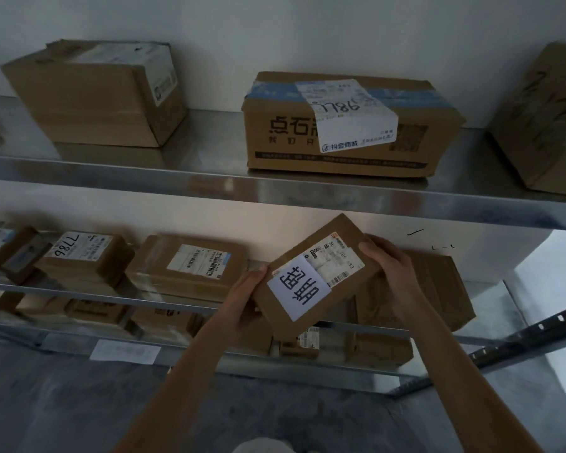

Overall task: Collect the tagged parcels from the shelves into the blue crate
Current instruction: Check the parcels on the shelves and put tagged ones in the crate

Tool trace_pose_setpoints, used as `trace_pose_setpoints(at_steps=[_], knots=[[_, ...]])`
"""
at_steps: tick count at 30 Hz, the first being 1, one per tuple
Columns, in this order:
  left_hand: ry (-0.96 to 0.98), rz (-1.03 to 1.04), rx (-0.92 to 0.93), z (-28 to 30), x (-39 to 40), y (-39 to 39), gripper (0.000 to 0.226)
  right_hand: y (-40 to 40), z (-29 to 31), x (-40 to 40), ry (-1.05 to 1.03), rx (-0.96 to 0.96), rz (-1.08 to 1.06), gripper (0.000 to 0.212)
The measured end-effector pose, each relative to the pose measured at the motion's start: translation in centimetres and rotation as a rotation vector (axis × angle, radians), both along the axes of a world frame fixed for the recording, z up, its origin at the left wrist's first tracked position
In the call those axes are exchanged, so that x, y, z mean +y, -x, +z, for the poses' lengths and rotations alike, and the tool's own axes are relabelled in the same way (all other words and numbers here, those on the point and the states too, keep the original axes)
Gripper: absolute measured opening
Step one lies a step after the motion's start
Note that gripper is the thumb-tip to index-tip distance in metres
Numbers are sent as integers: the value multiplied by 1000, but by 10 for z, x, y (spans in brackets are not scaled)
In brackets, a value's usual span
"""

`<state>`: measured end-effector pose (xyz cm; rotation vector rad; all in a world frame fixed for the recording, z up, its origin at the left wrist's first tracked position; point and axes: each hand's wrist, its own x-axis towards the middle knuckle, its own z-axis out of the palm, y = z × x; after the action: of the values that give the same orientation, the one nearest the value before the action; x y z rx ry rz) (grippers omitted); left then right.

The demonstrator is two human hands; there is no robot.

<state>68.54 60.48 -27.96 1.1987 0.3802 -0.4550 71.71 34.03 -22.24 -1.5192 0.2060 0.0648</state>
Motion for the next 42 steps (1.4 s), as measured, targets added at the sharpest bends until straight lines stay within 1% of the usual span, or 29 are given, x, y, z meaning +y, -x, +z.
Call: trace_pose_setpoints(at_steps=[2, 3, 5, 6, 7, 9, 11, 12, 14, 15, 16, 18, 20, 22, 25, 27, 33, 37, 40, 42], knots=[[-53, -108, 2, 4, 1, 5, 58, -4, 1, 4, -27, -10, -71, 40], [-64, -132, 6, 6, 0, 9, 54, -6, 3, 7, -43, -10, -120, 44], [-35, -91, -28, 6, -2, 18, 53, -7, 4, 13, -70, 14, -205, 61], [-11, -33, -54, 3, -4, 24, 55, -4, 3, 18, -68, 22, -230, 68], [18, 40, -73, 0, -8, 31, 58, 3, 3, 26, -50, 14, -235, 71], [99, 180, -78, -10, -19, 46, 60, 27, -9, 47, 18, -29, -150, 68], [155, 233, -84, -16, -33, 59, 59, 54, -24, 71, 10, -20, -16, 61], [144, 240, -87, -16, -37, 62, 59, 62, -33, 78, -29, -18, 25, 59], [94, 238, -109, -12, -40, 62, 57, 68, -46, 83, -86, -1, 27, 61], [59, 223, -129, -9, -39, 60, 54, 67, -47, 83, -105, 10, 14, 60], [8, 206, -152, -6, -36, 57, 45, 65, -47, 82, -121, 13, -4, 56], [-102, 185, -188, 3, -30, 49, 21, 61, -46, 81, -139, 2, -24, 47], [-140, 172, -222, 9, -27, 40, 15, 60, -46, 83, -128, -20, -11, 42], [-151, 169, -262, 14, -28, 33, 20, 60, -48, 87, -116, -32, -12, 40], [-165, 178, -308, 12, -30, 26, 33, 60, -49, 92, -104, -36, -38, 40], [-172, 189, -318, 10, -32, 25, 36, 57, -50, 93, -87, -36, -51, 41], [-182, 190, -306, 9, -32, 28, 40, 57, -54, 95, -47, -41, -59, 40], [-192, 171, -316, 5, -34, 36, 34, 62, -58, 92, -25, -39, -87, 37], [-192, 139, -309, 0, -38, 43, 35, 68, -57, 86, -23, -8, -123, 32], [-199, 118, -306, -3, -42, 45, 40, 71, -57, 79, -30, 14, -171, 27]])
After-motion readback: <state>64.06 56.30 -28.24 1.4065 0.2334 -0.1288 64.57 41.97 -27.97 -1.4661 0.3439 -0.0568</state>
